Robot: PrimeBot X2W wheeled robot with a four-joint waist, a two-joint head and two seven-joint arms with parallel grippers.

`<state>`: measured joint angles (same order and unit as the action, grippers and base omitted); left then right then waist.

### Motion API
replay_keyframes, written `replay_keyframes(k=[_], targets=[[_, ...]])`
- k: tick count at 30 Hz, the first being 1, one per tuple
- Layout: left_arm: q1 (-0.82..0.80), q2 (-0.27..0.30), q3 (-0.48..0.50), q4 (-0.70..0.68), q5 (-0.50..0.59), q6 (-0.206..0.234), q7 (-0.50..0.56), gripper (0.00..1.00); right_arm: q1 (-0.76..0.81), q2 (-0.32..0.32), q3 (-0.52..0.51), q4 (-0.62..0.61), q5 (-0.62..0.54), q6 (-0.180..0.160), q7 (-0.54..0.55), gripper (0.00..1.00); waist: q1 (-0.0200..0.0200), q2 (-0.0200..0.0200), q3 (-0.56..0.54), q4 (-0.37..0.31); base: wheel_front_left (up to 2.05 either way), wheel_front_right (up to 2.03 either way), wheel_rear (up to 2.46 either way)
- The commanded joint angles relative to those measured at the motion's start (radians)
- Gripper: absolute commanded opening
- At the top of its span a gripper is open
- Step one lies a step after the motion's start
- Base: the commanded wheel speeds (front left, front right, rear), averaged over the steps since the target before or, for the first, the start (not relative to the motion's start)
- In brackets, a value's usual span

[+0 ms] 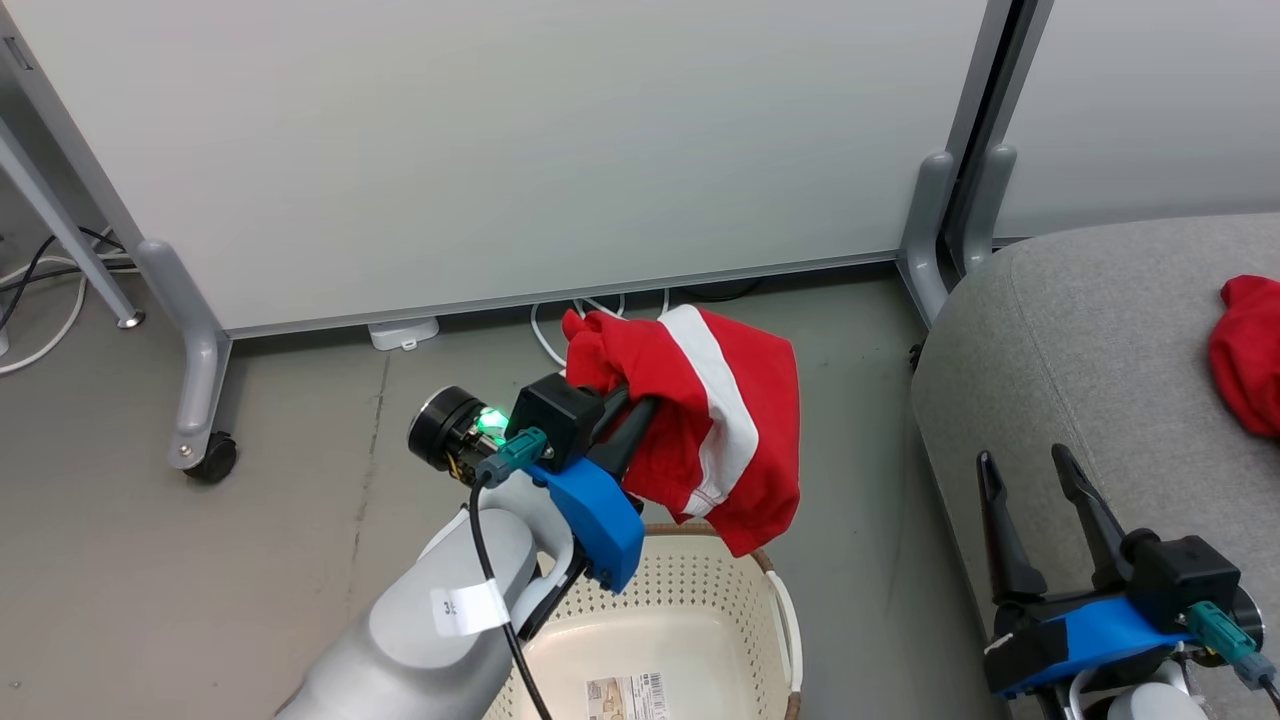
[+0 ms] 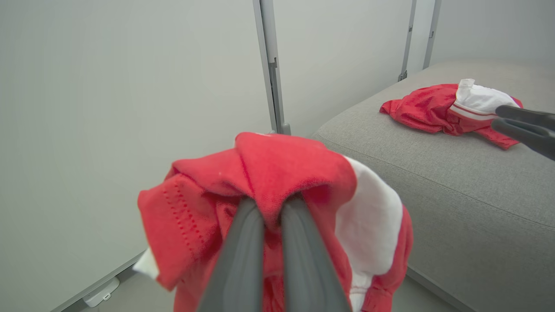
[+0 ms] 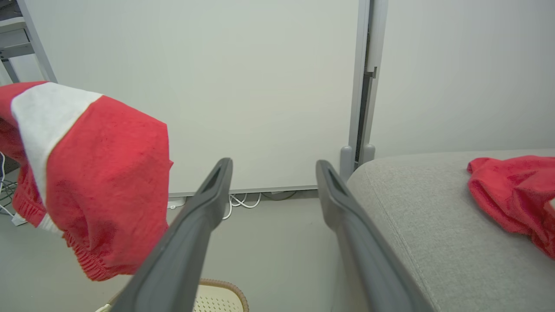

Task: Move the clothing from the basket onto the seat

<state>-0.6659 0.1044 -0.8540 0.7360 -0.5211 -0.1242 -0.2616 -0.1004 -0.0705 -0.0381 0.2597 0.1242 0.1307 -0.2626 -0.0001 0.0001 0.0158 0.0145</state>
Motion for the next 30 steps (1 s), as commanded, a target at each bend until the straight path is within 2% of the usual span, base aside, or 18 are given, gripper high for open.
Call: replay_keyframes(k=[1,8,17,24,30], targets=[[0.008,0.003,0.001,-0.003,0.002,-0.007,-0.005,0.00,0.003,0.003,0.004,-0.005,-0.004,0.000,-0.003,1.00,0.0001,-0.0001,0.000,0.000,0.00,0.00,0.00],[0.004,0.003,0.005,-0.005,0.006,-0.008,-0.005,0.00,-0.035,-0.014,0.087,-0.023,0.001,0.000,-0.003,1.00,0.0001,-0.0001,-0.001,0.001,0.00,0.00,0.00],[-0.016,0.000,0.009,-0.009,0.013,-0.009,-0.005,0.00,-0.116,-0.042,0.311,-0.040,0.013,0.000,-0.003,1.00,0.0001,-0.0001,0.019,0.002,0.00,0.00,0.00],[-0.029,-0.007,0.009,-0.014,0.022,-0.009,-0.005,0.00,-0.206,-0.066,0.445,0.007,0.016,0.000,-0.003,1.00,0.0001,-0.0001,0.042,0.014,0.00,0.00,0.00],[-0.041,-0.017,0.006,-0.018,0.030,-0.009,-0.005,0.00,-0.288,-0.069,0.481,0.077,-0.002,0.000,-0.004,1.00,0.0001,-0.0001,0.061,0.029,0.00,0.00,0.00]])
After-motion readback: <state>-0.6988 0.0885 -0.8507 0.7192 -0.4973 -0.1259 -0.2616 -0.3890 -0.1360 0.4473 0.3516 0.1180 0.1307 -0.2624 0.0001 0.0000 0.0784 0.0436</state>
